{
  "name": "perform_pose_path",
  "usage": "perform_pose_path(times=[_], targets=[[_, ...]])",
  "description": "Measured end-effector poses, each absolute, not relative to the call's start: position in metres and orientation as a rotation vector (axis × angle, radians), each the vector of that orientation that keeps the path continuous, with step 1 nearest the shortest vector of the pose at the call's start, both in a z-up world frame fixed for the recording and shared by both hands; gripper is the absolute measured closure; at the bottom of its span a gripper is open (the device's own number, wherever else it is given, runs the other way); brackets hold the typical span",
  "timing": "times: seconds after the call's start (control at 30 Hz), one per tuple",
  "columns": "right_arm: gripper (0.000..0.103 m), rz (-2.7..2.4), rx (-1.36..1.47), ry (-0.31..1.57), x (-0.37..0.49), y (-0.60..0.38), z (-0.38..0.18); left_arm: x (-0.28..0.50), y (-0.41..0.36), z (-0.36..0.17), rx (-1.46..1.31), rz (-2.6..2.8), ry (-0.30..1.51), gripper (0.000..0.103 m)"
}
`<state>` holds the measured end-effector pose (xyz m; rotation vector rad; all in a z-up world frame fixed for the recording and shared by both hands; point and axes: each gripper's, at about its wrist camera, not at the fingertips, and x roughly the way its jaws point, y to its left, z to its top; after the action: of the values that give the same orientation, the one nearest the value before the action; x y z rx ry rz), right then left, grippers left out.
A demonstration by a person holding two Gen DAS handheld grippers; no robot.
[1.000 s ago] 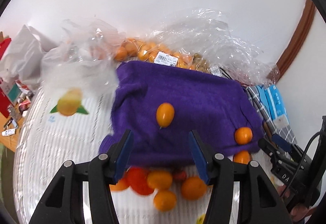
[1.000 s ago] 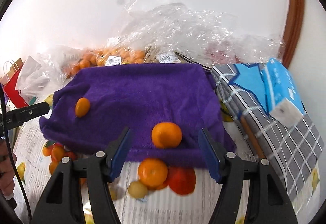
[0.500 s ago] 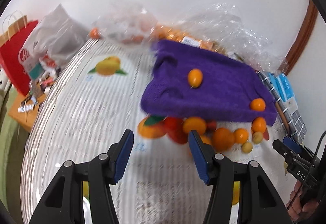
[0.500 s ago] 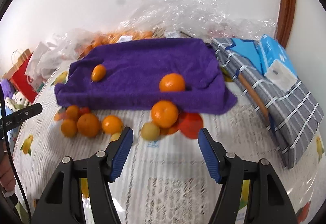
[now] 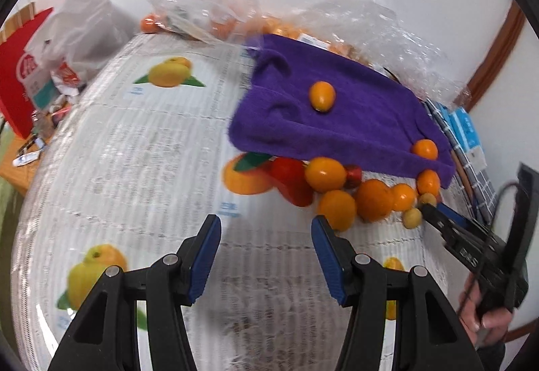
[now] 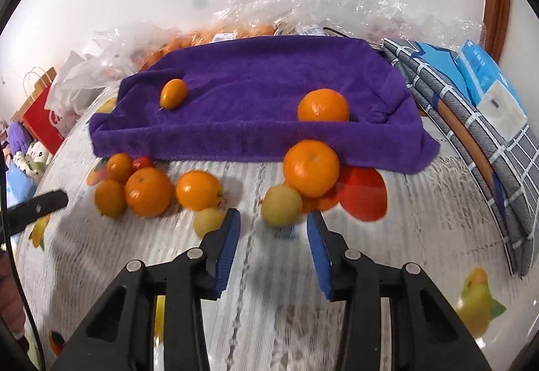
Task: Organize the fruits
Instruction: 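Grasp a small yellow-green citrus with the right tool while the left grasps a kumquat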
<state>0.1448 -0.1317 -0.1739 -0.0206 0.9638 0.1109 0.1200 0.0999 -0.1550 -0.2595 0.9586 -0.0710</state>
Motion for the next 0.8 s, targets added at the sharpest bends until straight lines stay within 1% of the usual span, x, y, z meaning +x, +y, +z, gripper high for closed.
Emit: perform_pose_path(times=[0.07, 0.17, 0.6, 0.7, 0.77, 0.8], targets=[[0.063, 0.117, -0.011, 0.966, 0.152, -0.131, -0.177, 0.122, 0.092, -0.155, -0.250, -0.100, 0.956, 0.049], [0.074, 0.110, -0.033, 0.955, 0.153, -0.128, -0.179, 0.126, 0.083, -0.155, -0.236, -0.130, 0.956, 0.049], [0.074, 0.116, -0.080, 0.943, 0.117, -0.147, -0.167, 0.143, 0.046, -0.172, -0.180, -0.173, 0.988, 0.049], [0.074, 0.105, -0.074, 0.948, 0.110, -0.156, -0.165, 0.145, 0.042, -0.173, -0.154, -0.170, 0.972, 0.058], [0.074, 0.095, -0.074, 0.950, 0.106, -0.159, -0.165, 0.148, 0.042, -0.173, -0.160, -0.172, 0.970, 0.071], [0.074, 0.090, -0.072, 0.952, 0.104, -0.161, -0.165, 0.148, 0.042, -0.173, -0.163, -0.177, 0.969, 0.071]])
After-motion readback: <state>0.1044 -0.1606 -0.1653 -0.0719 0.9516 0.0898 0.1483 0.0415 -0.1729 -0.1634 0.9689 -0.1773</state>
